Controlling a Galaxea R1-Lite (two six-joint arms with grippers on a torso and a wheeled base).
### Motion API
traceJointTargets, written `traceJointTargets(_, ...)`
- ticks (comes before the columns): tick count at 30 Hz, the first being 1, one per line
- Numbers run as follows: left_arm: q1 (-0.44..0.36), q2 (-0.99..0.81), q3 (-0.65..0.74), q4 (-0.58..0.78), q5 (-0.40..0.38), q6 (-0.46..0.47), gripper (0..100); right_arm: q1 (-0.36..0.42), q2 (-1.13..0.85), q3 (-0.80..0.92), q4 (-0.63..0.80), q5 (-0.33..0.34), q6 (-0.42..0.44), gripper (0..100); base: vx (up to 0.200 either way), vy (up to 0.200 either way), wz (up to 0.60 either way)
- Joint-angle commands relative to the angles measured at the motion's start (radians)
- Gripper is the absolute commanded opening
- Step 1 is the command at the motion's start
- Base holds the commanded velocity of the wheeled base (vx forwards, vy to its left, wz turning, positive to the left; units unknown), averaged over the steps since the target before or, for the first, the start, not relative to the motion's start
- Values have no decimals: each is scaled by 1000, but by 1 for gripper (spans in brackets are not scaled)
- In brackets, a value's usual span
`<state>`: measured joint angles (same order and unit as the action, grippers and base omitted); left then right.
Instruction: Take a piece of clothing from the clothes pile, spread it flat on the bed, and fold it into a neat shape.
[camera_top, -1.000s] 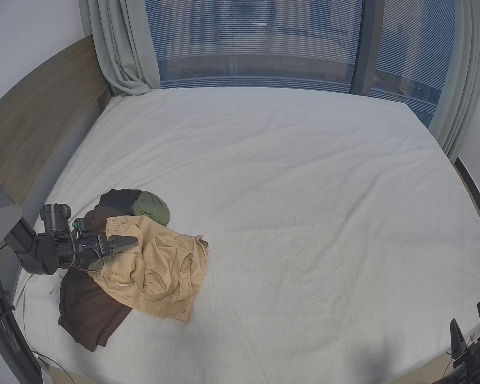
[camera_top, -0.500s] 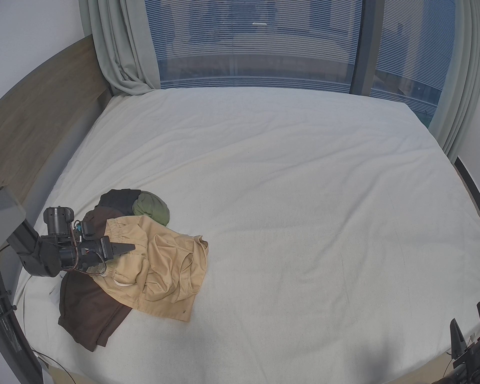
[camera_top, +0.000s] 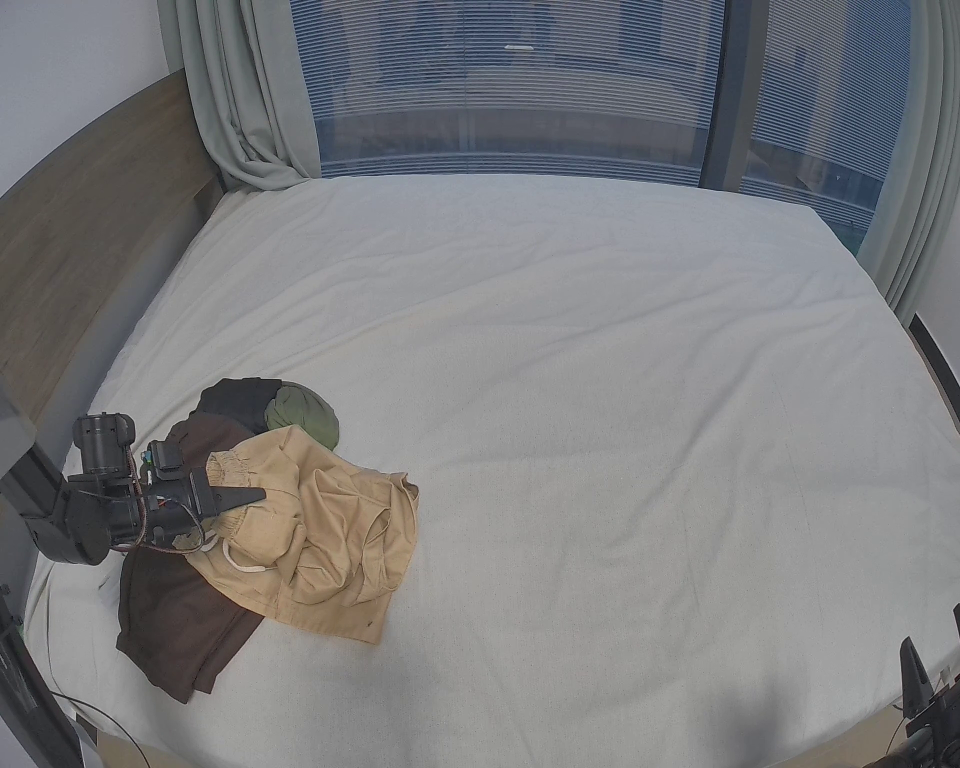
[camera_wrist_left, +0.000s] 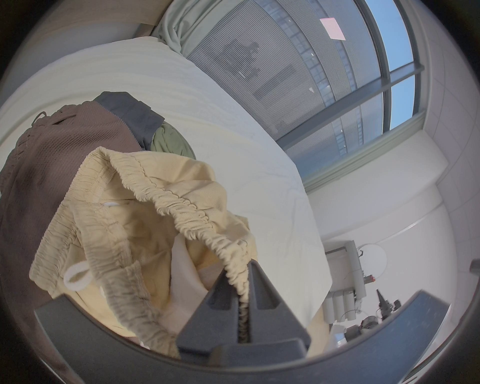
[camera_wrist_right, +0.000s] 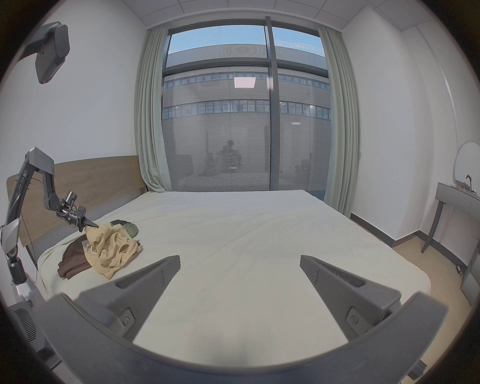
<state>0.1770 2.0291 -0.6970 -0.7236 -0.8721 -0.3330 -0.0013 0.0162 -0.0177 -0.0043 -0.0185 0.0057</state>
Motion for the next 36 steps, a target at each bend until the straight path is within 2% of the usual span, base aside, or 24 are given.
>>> traceJointTargets(1, -17, -112, 28, -8, -4, -70, 0, 0, -7, 18, 0, -1, 0, 100, 0, 0, 0)
traceJointTargets(4, -19, -144, 40, -16, -4, -95, 0, 0, -7, 18, 0, 0, 0, 100, 0, 0, 0)
traceJointTargets(14, -19, -145, 48, -36, -7, -95, 0, 0, -7, 18, 0, 0, 0, 100, 0, 0, 0)
traceJointTargets(22, -27, -171, 93, -102, -45, -98, 0, 0, -7, 18, 0, 0, 0, 100, 0, 0, 0)
traceJointTargets(32, -119, -305, 105, -112, -57, -342, 0, 0, -7, 18, 0, -1, 0, 100, 0, 0, 0)
traceJointTargets(36, -162, -313, 105, -208, -41, -460, 0, 0, -7, 18, 0, 0, 0, 100, 0, 0, 0)
